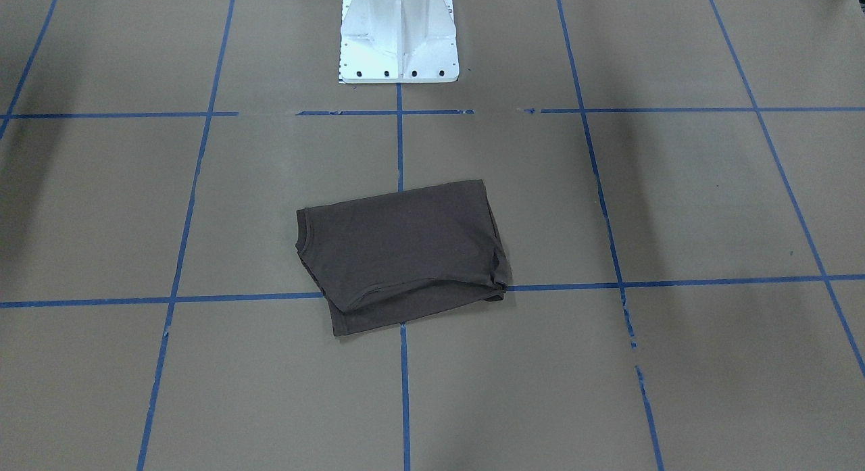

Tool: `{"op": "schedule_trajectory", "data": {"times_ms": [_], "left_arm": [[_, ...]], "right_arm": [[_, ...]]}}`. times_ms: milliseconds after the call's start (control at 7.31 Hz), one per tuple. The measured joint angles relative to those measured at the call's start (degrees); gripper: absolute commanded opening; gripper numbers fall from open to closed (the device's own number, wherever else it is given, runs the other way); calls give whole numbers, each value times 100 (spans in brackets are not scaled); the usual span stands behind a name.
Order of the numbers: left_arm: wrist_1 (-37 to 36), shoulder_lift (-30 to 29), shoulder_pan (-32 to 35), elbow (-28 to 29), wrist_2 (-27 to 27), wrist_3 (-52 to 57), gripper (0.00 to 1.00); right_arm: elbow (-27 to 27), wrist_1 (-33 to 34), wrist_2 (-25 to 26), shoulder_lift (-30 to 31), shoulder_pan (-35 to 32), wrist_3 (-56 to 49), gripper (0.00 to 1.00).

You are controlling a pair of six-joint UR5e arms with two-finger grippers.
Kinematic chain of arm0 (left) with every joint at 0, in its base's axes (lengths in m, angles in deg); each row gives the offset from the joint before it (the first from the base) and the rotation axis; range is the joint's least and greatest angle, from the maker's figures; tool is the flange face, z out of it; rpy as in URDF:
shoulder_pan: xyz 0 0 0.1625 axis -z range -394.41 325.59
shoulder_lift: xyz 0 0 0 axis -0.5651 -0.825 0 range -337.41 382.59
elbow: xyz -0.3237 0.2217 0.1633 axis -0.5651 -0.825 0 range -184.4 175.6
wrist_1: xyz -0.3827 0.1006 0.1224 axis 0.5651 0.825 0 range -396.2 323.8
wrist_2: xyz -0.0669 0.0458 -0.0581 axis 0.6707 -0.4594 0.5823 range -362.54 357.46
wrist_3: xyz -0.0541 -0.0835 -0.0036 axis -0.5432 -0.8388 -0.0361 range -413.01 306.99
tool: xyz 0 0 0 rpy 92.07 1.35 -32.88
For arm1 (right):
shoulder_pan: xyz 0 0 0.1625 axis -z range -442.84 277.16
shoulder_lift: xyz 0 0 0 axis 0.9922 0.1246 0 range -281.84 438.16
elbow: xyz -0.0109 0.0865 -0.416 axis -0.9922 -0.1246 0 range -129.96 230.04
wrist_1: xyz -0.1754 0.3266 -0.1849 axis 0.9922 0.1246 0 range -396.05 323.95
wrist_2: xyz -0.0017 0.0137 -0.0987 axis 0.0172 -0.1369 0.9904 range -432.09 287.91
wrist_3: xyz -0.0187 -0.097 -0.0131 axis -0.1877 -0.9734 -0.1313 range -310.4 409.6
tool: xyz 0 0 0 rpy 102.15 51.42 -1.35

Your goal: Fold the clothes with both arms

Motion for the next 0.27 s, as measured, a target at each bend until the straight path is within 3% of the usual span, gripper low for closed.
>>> {"op": "schedule_trajectory", "data": {"times_ms": [274], "left_arm": [[3,11,1,-22,2,14,100]], "right_arm": [[-2,0,-4,0,0,3,100]]}}
